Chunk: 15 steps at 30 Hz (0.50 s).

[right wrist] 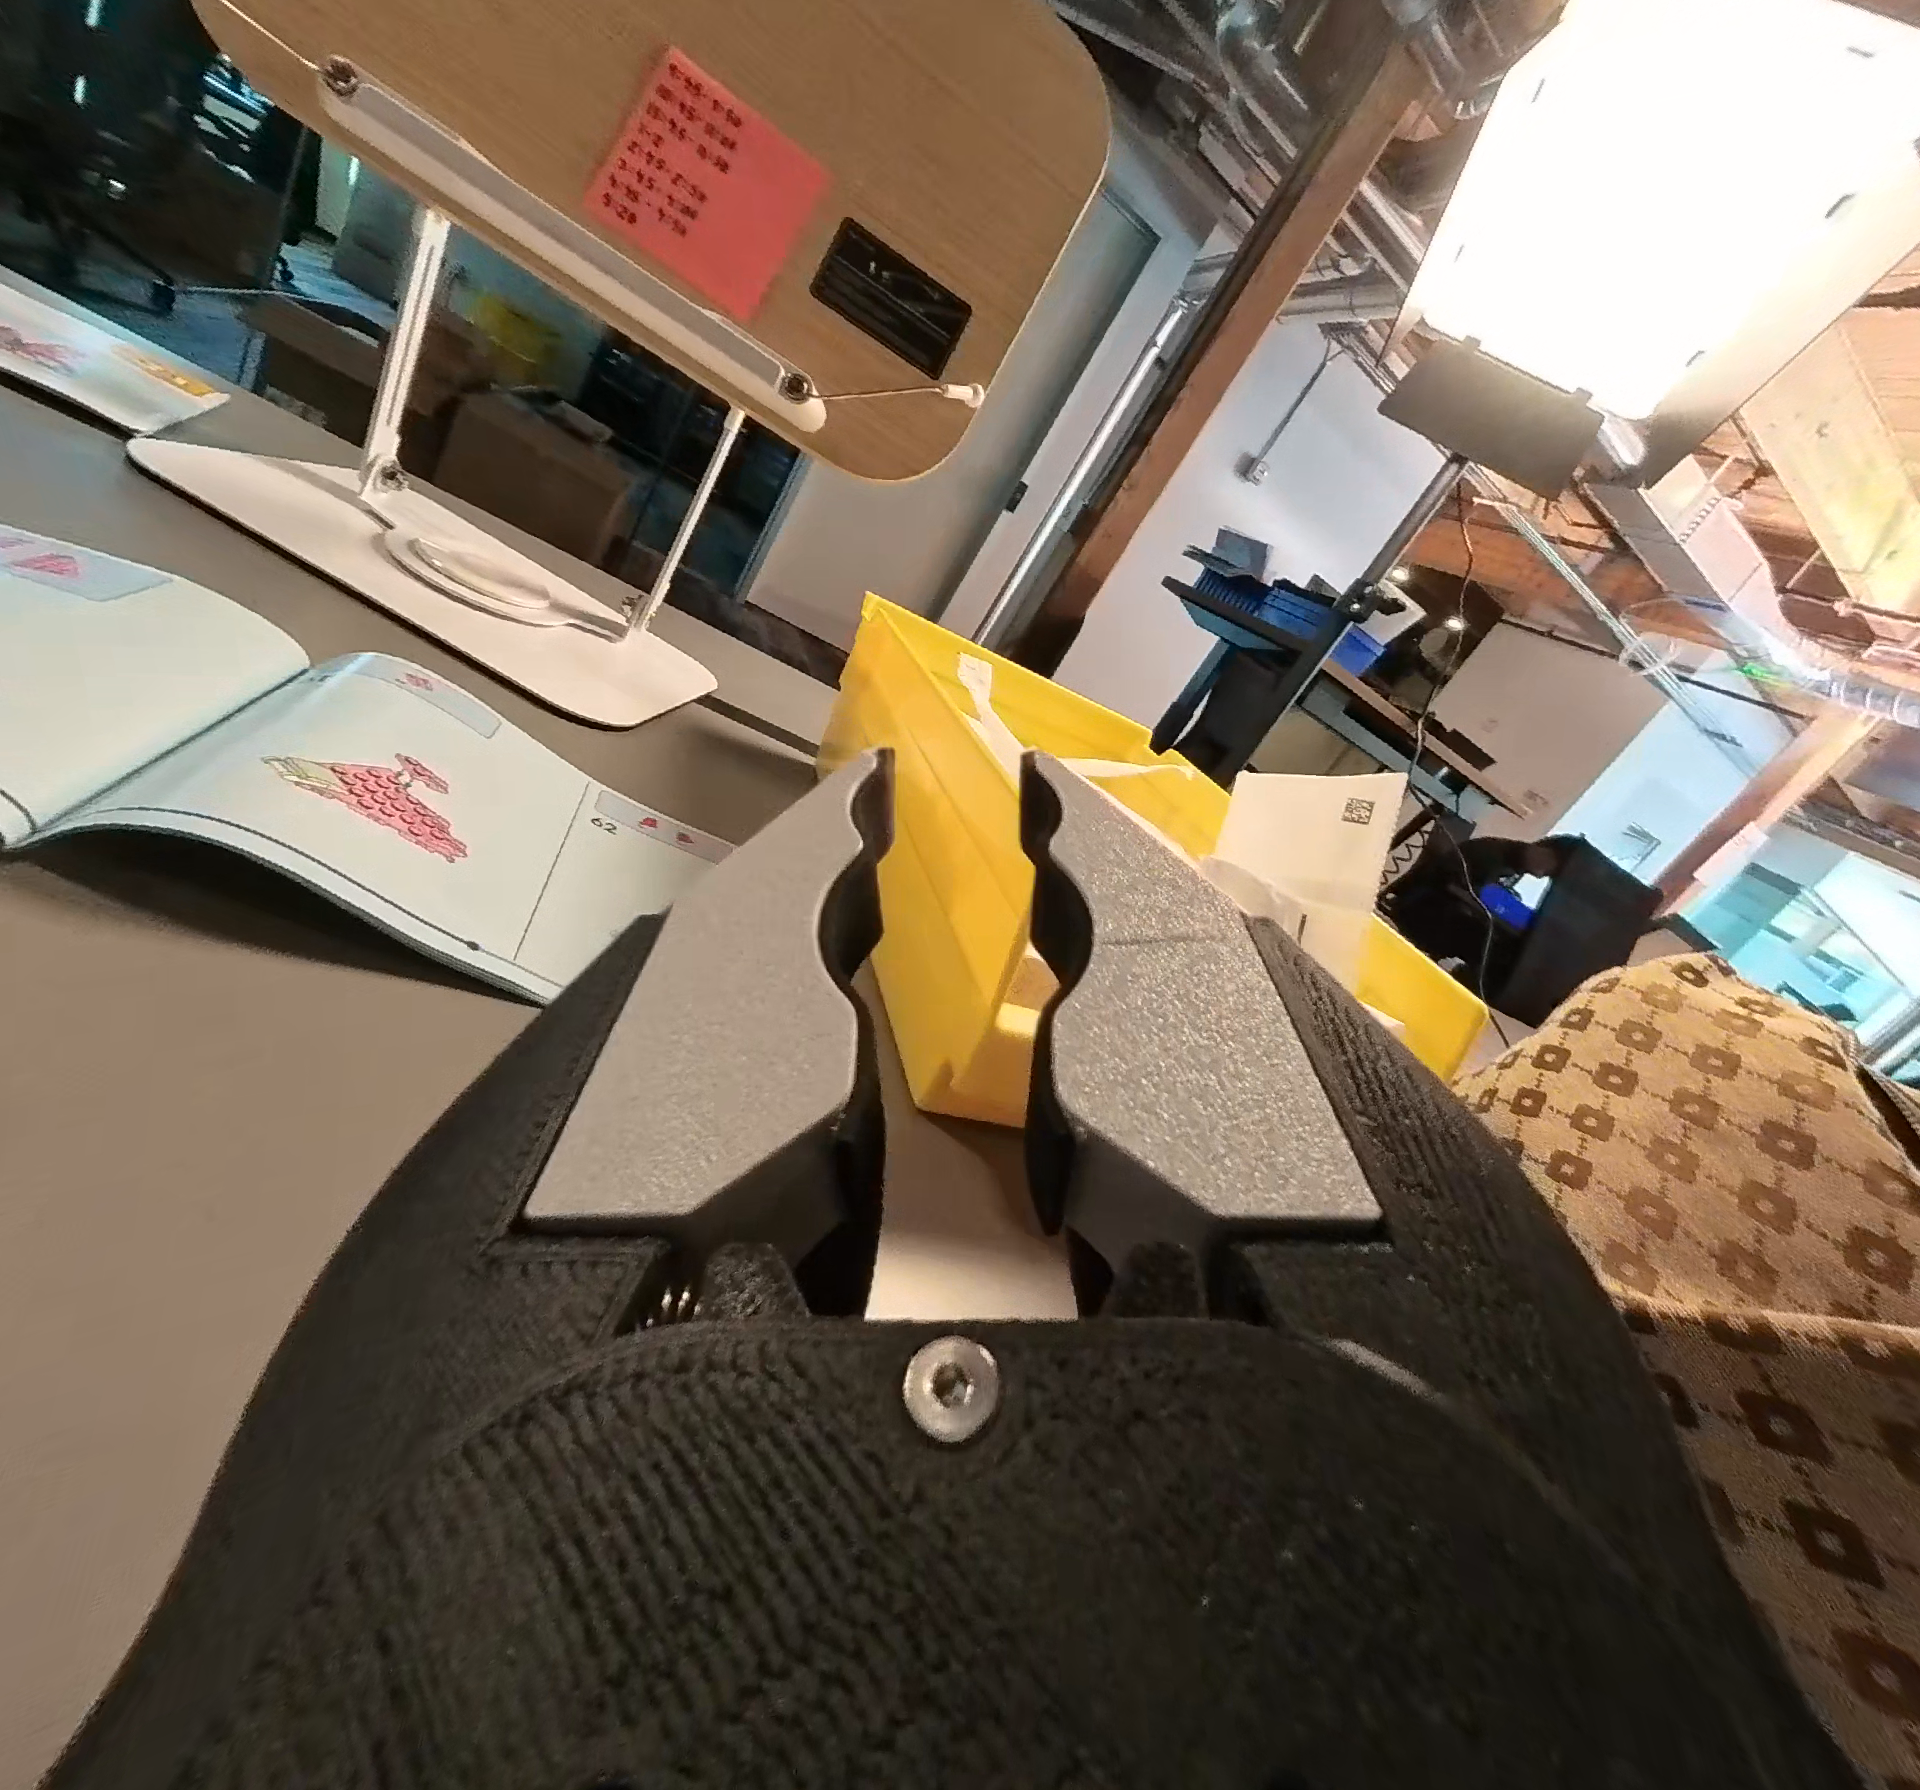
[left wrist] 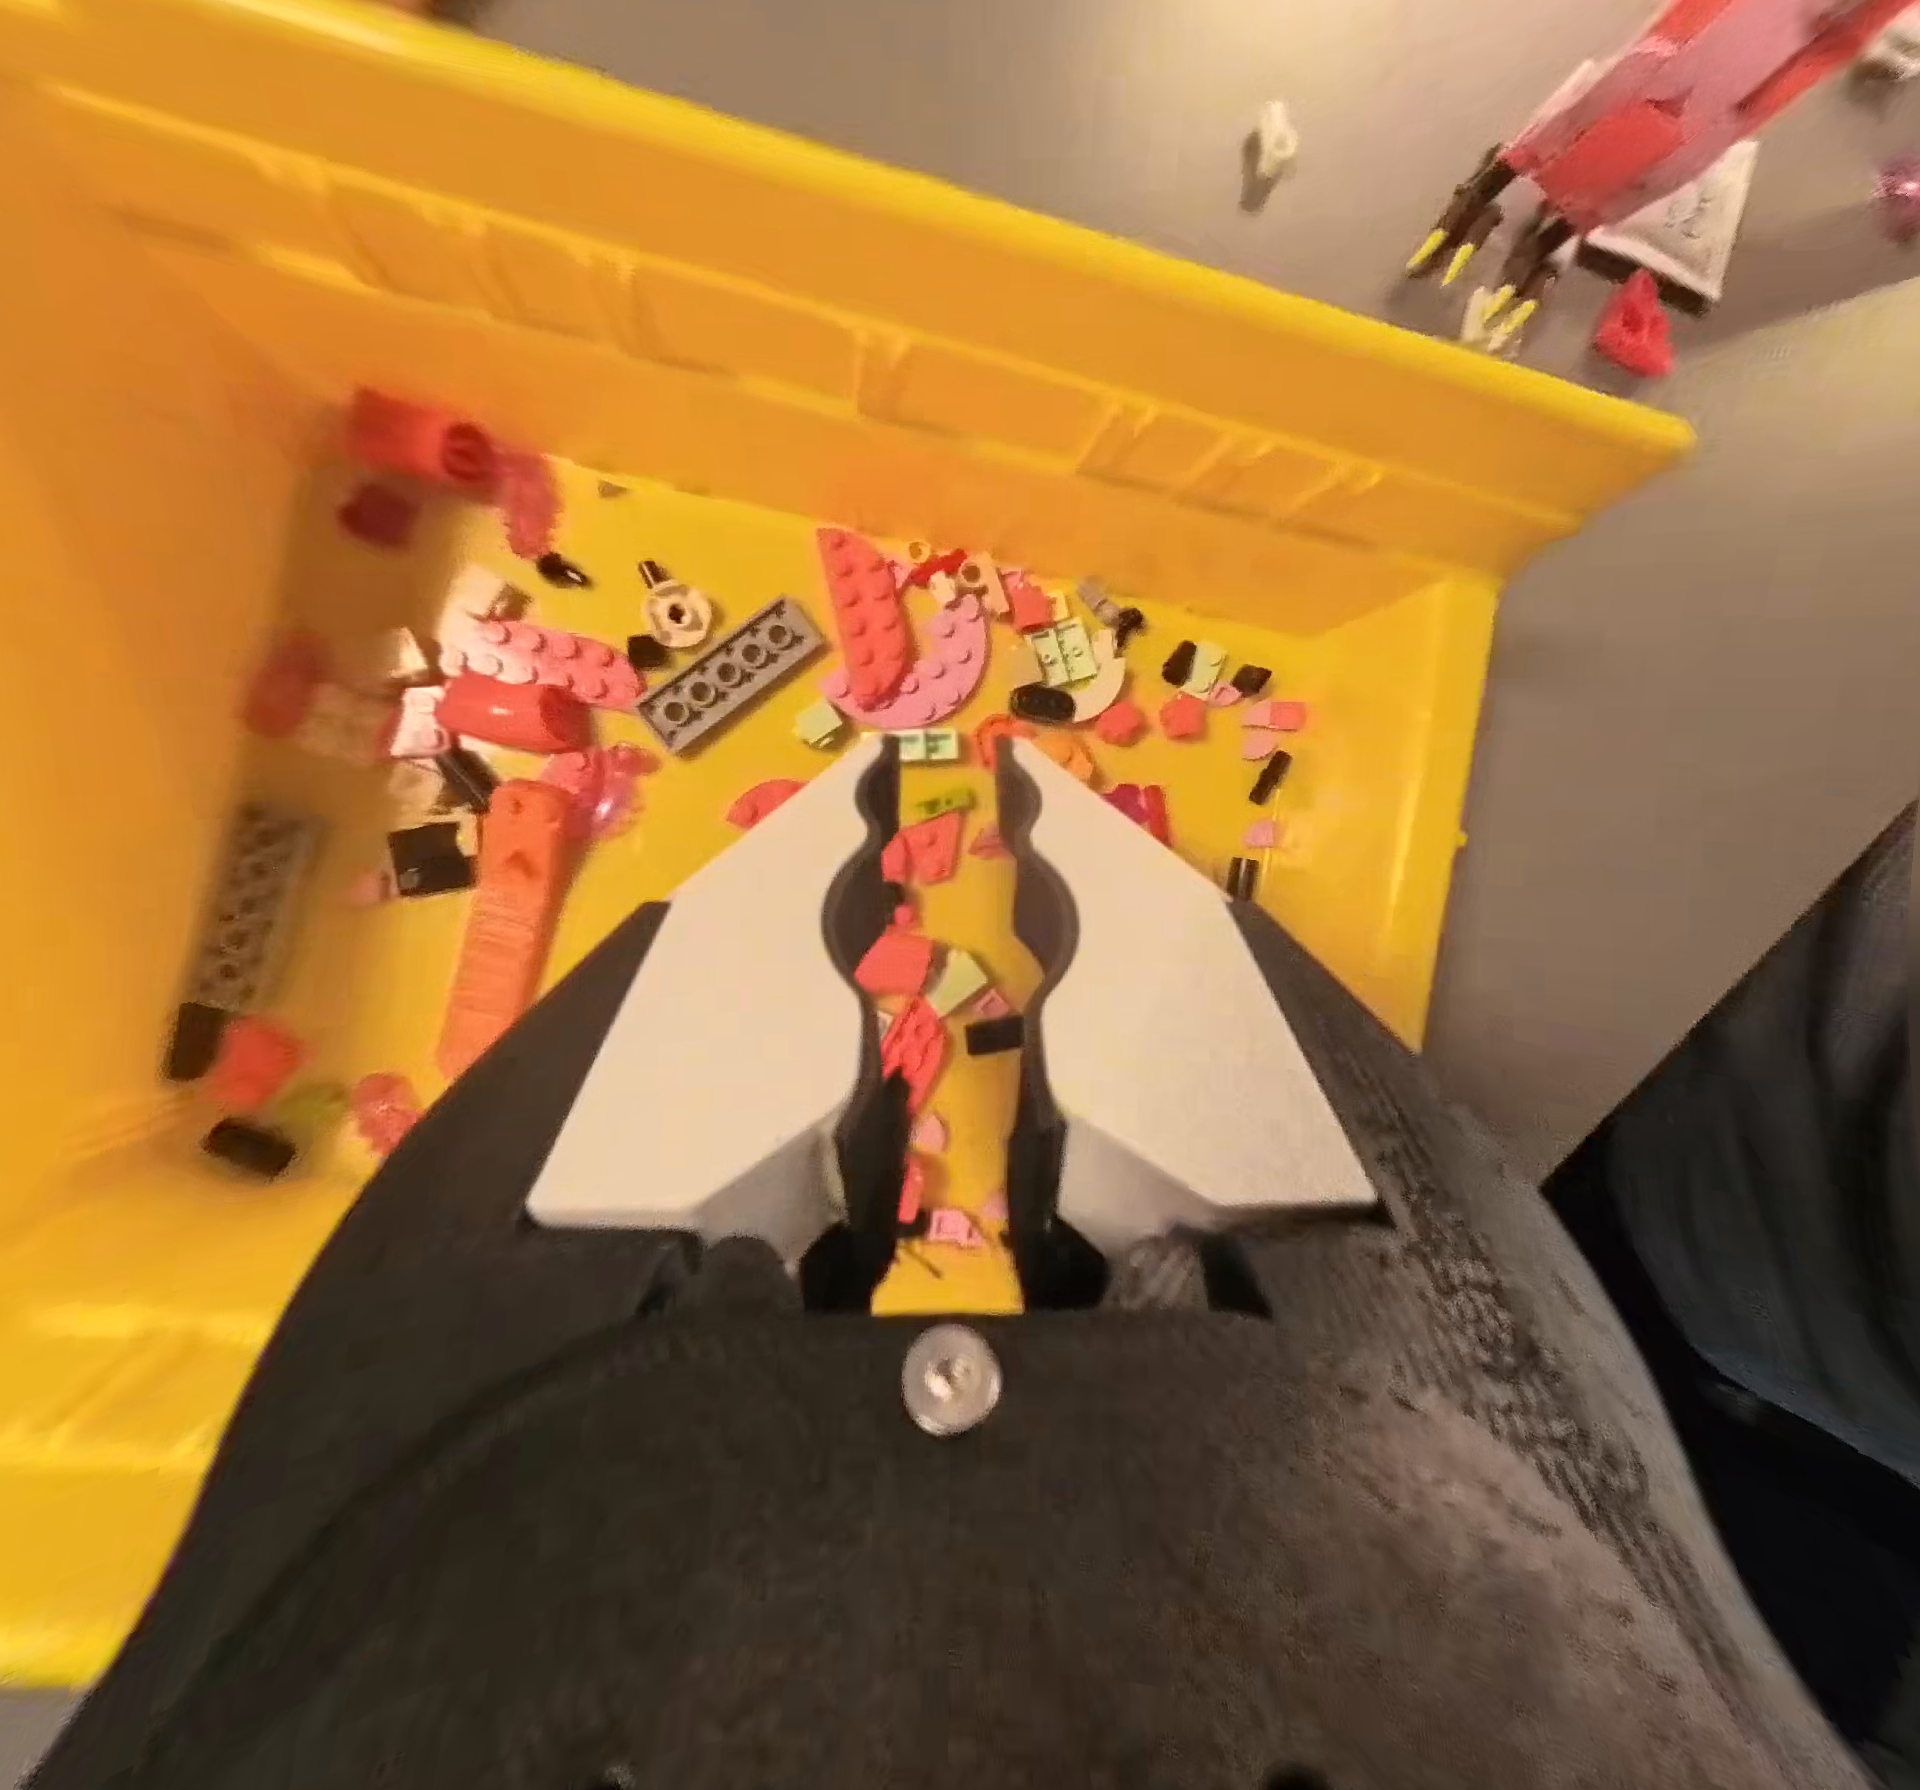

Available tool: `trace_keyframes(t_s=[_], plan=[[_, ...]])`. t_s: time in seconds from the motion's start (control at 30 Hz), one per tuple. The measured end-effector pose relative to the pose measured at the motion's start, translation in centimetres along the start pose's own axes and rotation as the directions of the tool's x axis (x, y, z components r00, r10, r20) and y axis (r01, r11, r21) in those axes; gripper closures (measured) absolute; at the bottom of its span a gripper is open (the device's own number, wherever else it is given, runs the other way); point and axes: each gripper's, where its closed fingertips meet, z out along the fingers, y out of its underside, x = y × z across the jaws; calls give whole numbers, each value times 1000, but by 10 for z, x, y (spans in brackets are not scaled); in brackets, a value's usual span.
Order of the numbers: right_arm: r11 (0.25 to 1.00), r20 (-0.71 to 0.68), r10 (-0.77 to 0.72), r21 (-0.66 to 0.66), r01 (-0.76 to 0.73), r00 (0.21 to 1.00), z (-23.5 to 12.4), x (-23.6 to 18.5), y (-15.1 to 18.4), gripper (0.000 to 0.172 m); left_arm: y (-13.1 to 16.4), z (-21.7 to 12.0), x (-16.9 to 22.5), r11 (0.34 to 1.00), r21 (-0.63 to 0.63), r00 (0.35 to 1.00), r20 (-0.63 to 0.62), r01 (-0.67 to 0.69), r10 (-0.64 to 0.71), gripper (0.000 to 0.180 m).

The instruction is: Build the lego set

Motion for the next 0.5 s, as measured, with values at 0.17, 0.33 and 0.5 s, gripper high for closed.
trace_keyframes(t_s=[0.17,0.33,0.5], plan=[[1000,-16,2,-15,-2,1000,0,3,2,151,15,13,-2,991,-136,1000,-19,19,-21,160],[1000,-12,-12,-13,12,1000,0,1,2,152,42,19,-3,953,-302,999,11,-40,45,177],[1000,-5,-19,-7,19,1000,0,-1,1,153,57,24,5,919,-393,1000,-17,-31,27,180]])
